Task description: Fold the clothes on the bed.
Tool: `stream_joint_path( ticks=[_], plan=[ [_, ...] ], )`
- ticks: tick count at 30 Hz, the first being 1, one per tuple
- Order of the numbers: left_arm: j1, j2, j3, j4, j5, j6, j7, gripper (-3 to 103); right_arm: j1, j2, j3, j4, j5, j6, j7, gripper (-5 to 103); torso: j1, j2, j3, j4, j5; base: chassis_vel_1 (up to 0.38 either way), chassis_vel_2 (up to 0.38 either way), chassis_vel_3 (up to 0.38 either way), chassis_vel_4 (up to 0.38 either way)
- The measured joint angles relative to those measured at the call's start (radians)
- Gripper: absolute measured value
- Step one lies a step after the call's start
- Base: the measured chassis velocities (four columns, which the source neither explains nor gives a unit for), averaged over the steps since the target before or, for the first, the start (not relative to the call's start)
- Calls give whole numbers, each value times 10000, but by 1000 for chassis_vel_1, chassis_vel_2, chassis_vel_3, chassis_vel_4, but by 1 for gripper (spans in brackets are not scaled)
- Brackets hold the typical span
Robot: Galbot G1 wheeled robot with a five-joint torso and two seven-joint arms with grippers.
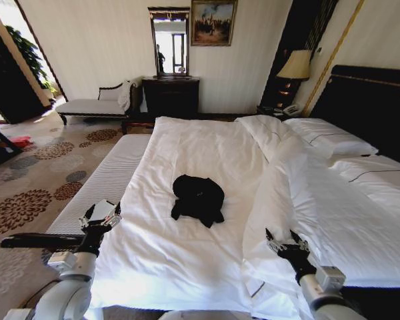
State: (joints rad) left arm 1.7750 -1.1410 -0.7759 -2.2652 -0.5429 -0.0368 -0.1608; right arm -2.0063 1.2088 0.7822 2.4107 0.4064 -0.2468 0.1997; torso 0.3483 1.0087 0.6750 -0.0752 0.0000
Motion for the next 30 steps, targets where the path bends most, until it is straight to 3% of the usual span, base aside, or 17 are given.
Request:
stream_joint_path(
  ticks=[2,6,11,17,20,30],
  plan=[
    [-3,-3,0,0,3,-1,0,100,5,13,-5,-19,-22,11,1,67,0,0,0,0,0,0,0,0,0],
    [-19,-9,8,0,17,-2,-1,100,10,51,-29,-81,-51,54,6,45,0,0,0,0,0,0,0,0,0],
    [-30,-9,10,11,19,-3,-1,100,12,67,-53,-83,-37,58,4,34,0,0,0,0,0,0,0,0,0],
    [-33,-6,18,21,19,-6,-6,100,0,30,-24,-54,-6,58,4,7,0,0,0,0,0,0,0,0,0],
    [-58,8,37,22,23,-7,-15,100,-19,8,21,-16,13,58,5,2,0,0,0,0,0,0,0,0,0],
    [-102,19,87,-2,59,1,-59,100,-69,-3,329,101,127,56,6,2,0,0,0,0,0,0,0,0,0]
  ],
)
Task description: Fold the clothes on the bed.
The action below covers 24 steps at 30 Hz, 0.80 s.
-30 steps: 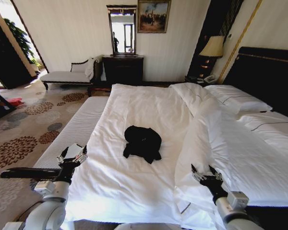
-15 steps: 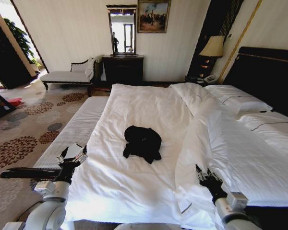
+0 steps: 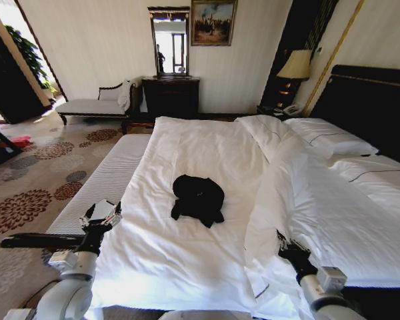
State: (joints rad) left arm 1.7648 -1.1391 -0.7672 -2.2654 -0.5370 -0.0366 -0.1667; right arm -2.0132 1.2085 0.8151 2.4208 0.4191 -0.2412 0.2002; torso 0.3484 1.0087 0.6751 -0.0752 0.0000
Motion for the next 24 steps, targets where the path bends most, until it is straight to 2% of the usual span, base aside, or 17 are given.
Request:
stream_joint_path(
  ticks=[11,13,14,15,17,18,24],
  plan=[
    [-77,-1,-92,1,-30,3,-10,100,542,182,1373,-258,393,-87,289,2,0,0,0,0,1,0,0,0,0],
    [-75,-20,-102,6,-39,3,-14,100,700,354,2199,-462,690,-71,304,2,0,0,0,1,0,0,0,0,0],
    [-75,-20,-102,6,-39,3,-14,100,700,354,2199,-462,690,-71,304,2,0,0,0,1,0,0,0,0,0],
    [-73,-22,-102,7,-40,3,-20,96,755,410,2658,-630,810,-14,299,2,0,0,0,2,1,0,0,0,0],
    [-82,-12,-83,10,-38,3,-27,98,779,470,3432,-958,1095,106,274,2,0,0,0,2,1,0,0,0,0],
    [-96,8,-70,12,-36,4,-33,102,771,479,3795,-1130,1267,170,259,2,1,0,0,0,2,0,0,0,0],
    [-195,93,-36,85,-37,41,-85,99,933,430,4815,-2121,1452,521,155,2,0,1,-1,-2,2,0,0,0,0]
  ],
)
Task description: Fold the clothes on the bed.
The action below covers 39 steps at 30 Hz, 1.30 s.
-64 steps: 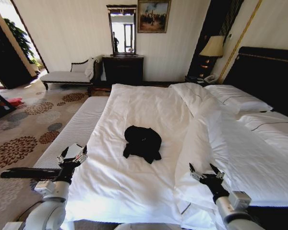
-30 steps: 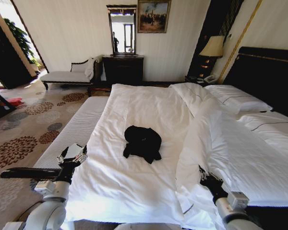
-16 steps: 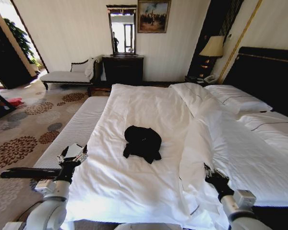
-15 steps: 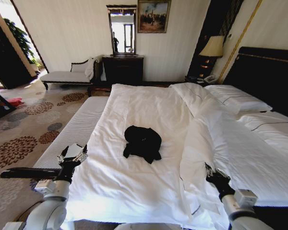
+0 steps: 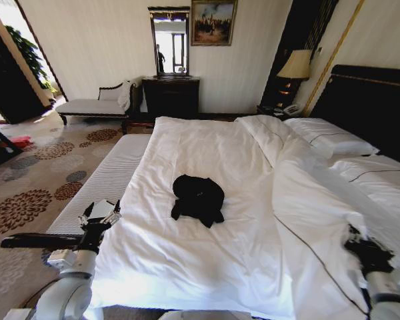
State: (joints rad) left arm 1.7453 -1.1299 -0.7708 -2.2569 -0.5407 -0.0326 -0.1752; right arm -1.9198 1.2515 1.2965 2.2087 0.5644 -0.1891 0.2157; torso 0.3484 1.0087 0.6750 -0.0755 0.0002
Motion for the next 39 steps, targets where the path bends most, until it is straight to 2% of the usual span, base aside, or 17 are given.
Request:
stream_joint_path(
  ticks=[3,5,11,12,14,17,21,23,29,32,39],
  plan=[
    [-4,4,14,18,0,2,-10,96,263,-106,376,-698,84,78,-5,2,0,-1,1,4,0,0,0,0,0],
    [5,5,2,23,-9,3,-11,102,435,-239,652,-1305,169,133,-6,2,0,0,0,4,0,0,0,0,0],
    [20,7,-54,44,-36,2,-12,100,683,-452,966,-2314,133,270,-7,2,0,0,0,2,0,0,0,0,0],
    [27,11,-66,45,-41,1,-11,98,776,-545,1054,-2679,92,326,-6,2,0,0,0,2,0,0,0,0,0],
    [28,16,-79,44,-45,0,-13,102,956,-790,1195,-3314,49,391,-5,2,0,0,0,1,0,0,0,0,0],
    [54,17,-87,12,-45,0,-19,96,1253,-1261,1325,-4223,-158,556,-6,2,0,0,0,2,0,0,0,0,0],
    [79,14,-90,-8,-43,0,-21,98,1399,-1493,1376,-4735,-297,671,-16,2,0,0,1,4,0,0,0,0,0],
    [121,0,-102,-33,-24,0,-27,101,1675,-1888,1461,-5969,-651,1008,-25,2,0,0,1,5,0,0,0,0,0],
    [145,-9,-97,-36,29,0,-39,99,2076,-2340,1476,-7768,-1058,1543,-29,2,0,0,0,0,2,0,0,0,0],
    [109,-9,-53,-68,66,17,-74,99,2564,-2597,1464,-8904,-1634,2080,-10,2,0,0,0,3,1,0,0,0,0],
    [119,-16,-33,-91,109,49,-96,99,3195,-2858,1290,-10416,-2067,2405,161,2,0,0,1,5,0,0,0,0,0]
  ],
)
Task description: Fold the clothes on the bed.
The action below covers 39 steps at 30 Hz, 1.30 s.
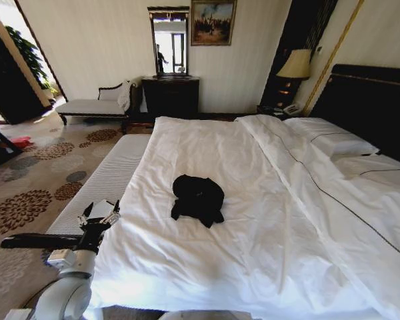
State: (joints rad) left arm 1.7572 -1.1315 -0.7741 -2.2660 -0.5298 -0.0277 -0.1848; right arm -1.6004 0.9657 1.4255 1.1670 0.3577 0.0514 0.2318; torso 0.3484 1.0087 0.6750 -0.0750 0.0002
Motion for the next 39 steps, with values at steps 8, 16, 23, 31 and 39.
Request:
stream_joint_path(
  ticks=[8,16,23,31,39],
  plan=[
    [78,-3,-36,-41,9,11,-19,99,562,-230,-152,-2222,-641,743,86,2,0,0,0,4,1,0,0,0,0],
    [35,8,-2,-94,28,59,-62,99,862,-156,-216,-2832,-941,867,151,2,0,0,0,5,-3,0,0,0,0],
    [123,18,-50,-100,20,44,-63,99,991,52,-143,-3562,-1295,860,383,2,1,-1,0,12,-3,0,0,0,0],
    [58,17,20,-47,31,40,-62,99,1113,69,-107,-4110,-1414,951,425,2,1,0,0,8,-4,0,0,0,0],
    [172,12,-40,-12,33,-17,-41,99,1342,159,-414,-4375,-1425,936,446,2,1,0,-1,-4,-6,0,0,0,0]
  ],
)
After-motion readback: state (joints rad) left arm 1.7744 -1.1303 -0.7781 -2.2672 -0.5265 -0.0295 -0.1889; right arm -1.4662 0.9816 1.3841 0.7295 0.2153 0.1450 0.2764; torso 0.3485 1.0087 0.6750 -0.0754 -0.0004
